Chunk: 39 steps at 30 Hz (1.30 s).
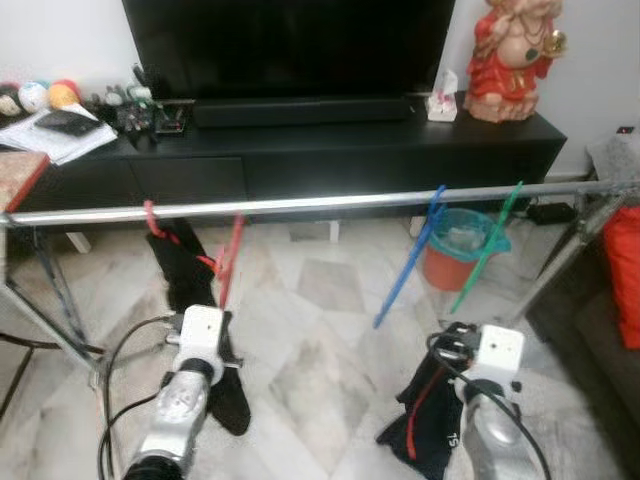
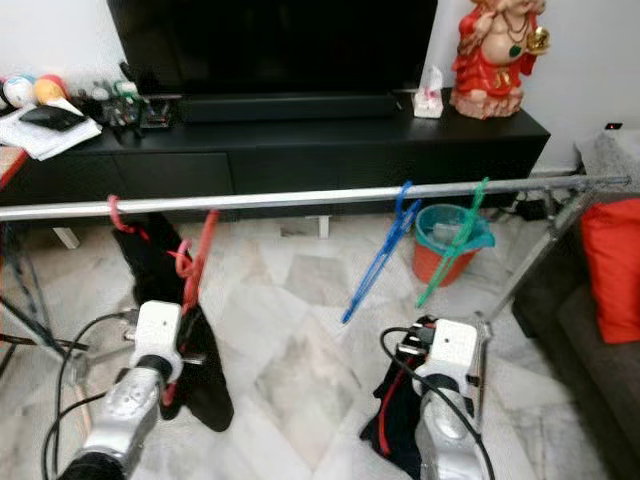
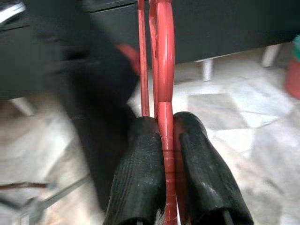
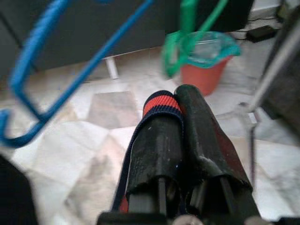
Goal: Hang hanger
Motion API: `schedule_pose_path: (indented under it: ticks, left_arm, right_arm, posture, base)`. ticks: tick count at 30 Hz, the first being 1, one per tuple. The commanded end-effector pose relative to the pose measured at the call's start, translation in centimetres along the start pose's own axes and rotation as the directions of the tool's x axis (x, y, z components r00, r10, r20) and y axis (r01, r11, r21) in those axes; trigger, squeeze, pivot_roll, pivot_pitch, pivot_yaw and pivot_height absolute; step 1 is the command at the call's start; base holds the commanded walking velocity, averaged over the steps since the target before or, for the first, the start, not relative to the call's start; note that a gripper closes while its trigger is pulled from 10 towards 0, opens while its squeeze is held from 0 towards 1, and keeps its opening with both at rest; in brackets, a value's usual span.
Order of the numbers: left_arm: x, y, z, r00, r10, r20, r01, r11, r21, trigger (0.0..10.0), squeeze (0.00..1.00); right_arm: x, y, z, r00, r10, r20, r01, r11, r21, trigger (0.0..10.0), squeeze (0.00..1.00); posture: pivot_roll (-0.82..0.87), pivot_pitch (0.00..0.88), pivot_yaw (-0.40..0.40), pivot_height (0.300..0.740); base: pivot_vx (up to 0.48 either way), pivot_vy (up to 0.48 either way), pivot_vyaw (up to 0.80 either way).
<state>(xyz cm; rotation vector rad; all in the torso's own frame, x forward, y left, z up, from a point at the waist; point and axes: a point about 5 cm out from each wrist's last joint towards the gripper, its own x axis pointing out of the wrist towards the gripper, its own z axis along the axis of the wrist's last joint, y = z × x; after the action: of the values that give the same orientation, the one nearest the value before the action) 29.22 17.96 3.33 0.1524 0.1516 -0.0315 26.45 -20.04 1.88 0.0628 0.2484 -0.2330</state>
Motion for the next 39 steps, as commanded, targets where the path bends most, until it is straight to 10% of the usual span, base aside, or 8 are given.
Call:
schedule_pose_path:
  ticks: [1, 39]
  left_arm:
    - [0.3, -0.7, 0.3, 1.0, -0.014, 0.005, 0.014, 1.0, -0.014, 10.0, 0.0]
    - [-0.1, -1.1, 0.1, 0.999, -0.039, 0.011, 0.04, 0.998, -0.046, 10.0, 0.0]
  right_arm:
    - [0.2, -0.6, 0.7, 1.0, -0.015, 0.027, 0.015, 1.0, -0.004, 10.0, 0.0]
    - [1.0, -0.8, 1.9, 0.999, -0.004, 0.049, 0.004, 1.0, -0.011, 10.0, 0.0]
  posture:
    - [-0.14, 0.0, 0.017, 0.74]
    - [-0.13, 0.0, 0.014, 0.74]
  base:
    - [0.0, 0.0, 0.0]
    - [-0.019, 0.0, 0.0]
